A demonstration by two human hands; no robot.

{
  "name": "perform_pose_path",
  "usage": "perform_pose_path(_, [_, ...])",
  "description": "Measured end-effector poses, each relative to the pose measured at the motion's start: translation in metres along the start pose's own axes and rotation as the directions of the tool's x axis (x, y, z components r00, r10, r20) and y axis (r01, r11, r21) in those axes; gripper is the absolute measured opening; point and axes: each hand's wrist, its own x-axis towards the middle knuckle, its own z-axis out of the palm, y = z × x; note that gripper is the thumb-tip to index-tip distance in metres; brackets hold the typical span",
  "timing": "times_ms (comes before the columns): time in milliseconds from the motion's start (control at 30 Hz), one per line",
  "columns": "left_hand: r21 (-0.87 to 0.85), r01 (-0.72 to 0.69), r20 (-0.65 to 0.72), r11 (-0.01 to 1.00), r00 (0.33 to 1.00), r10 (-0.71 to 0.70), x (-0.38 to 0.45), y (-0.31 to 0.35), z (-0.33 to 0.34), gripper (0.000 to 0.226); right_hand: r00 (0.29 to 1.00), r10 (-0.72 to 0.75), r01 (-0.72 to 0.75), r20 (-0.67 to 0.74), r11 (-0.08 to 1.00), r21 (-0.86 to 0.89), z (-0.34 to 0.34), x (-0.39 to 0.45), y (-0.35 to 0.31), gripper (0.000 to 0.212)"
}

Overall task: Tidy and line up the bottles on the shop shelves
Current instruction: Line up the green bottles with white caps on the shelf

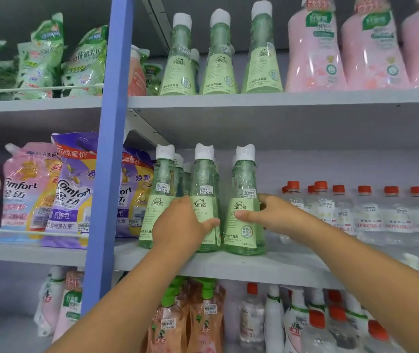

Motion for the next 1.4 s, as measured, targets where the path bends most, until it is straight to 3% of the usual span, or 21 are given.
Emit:
perform_pose_path(133, [-0.052,0.002,-0.067,0.999,0.998,-0.006,0.004,-0.004,0.013,0.090,0.999,-0.028,0.028,0.016,0.999,-0.022,0.000,0.002,0.004,0.027])
perform_pose_path(300, [-0.130,-0.042,-0.078,0.991,0.996,0.032,0.003,-0.012,0.017,0.086,0.999,-0.050,0.050,0.002,0.998,-0.024,0.001,0.002,0.010,0.033])
perform_pose_path(367, [-0.230,-0.084,-0.198,0.969,0.979,0.038,0.001,-0.022,0.011,0.074,0.999,-0.041,0.041,0.002,0.998,-0.041,-0.001,0.003,0.012,0.038])
perform_pose_path(433, [-0.256,-0.138,-0.396,0.957,0.918,0.027,0.007,-0.036,0.001,0.057,0.999,-0.048,0.047,-0.022,0.999,-0.026,-0.003,0.006,0.011,0.060])
perform_pose_path(467, [-0.258,-0.120,-0.426,0.959,0.905,-0.002,0.012,-0.045,-0.004,0.055,0.998,-0.044,0.044,-0.054,0.999,0.000,-0.004,0.008,0.010,0.073])
perform_pose_path(500, [-0.282,-0.055,-0.381,0.958,0.923,-0.059,0.018,-0.052,-0.009,0.060,0.996,-0.038,0.039,-0.082,0.999,0.014,-0.004,0.009,0.007,0.079])
perform_pose_path(567, [-0.388,0.156,-0.107,0.909,0.971,-0.212,0.026,-0.061,-0.014,0.064,0.995,-0.036,0.037,-0.094,0.999,0.010,0.000,0.014,0.005,0.068])
perform_pose_path(633, [-0.465,0.287,0.125,0.837,0.958,-0.259,0.027,-0.068,-0.011,0.039,0.995,-0.024,0.026,-0.094,0.999,0.021,0.006,0.017,0.008,0.049])
perform_pose_path(667, [-0.484,0.293,0.160,0.824,0.956,-0.246,0.027,-0.072,-0.008,0.031,0.994,-0.023,0.025,-0.103,0.999,0.024,0.009,0.018,0.010,0.041])
perform_pose_path(900, [-0.530,0.257,0.176,0.808,0.965,-0.192,0.028,-0.083,-0.005,0.035,0.994,-0.058,0.064,-0.097,0.997,0.051,0.010,0.013,0.013,0.028])
perform_pose_path(1167, [-0.552,0.272,0.177,0.788,0.962,-0.208,0.024,-0.082,-0.006,0.041,0.992,-0.044,0.053,-0.120,0.996,0.072,0.019,0.000,0.018,0.054])
perform_pose_path(1400, [-0.561,0.260,0.183,0.786,0.965,-0.189,0.022,-0.082,-0.009,0.046,0.990,-0.025,0.028,-0.140,0.999,0.019,0.020,-0.002,0.017,0.064])
